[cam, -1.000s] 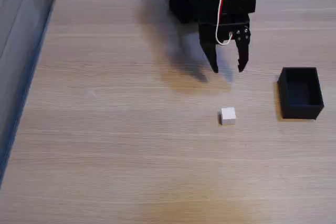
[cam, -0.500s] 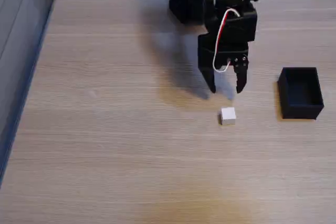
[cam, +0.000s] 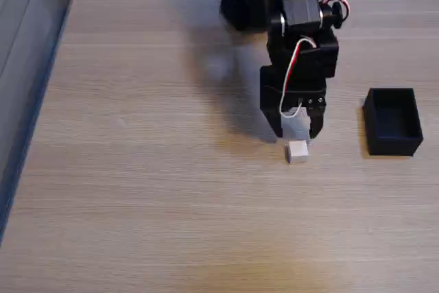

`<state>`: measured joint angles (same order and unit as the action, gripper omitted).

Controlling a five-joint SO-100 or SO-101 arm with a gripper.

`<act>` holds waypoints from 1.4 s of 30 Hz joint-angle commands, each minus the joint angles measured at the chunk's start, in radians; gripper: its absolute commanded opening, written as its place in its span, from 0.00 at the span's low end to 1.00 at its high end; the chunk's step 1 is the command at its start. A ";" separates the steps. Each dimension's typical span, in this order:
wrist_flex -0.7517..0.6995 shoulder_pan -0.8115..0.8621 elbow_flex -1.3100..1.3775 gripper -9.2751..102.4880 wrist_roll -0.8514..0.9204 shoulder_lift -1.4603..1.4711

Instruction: Pick a white block and place it in the black box.

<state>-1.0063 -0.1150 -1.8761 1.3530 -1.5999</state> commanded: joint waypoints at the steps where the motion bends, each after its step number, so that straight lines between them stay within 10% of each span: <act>1: -0.005 0.011 0.066 0.30 -0.005 0.021; 42: -0.075 -0.002 0.285 0.24 -0.002 0.249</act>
<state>-1.0799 -0.1089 -1.6276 1.3376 -1.3484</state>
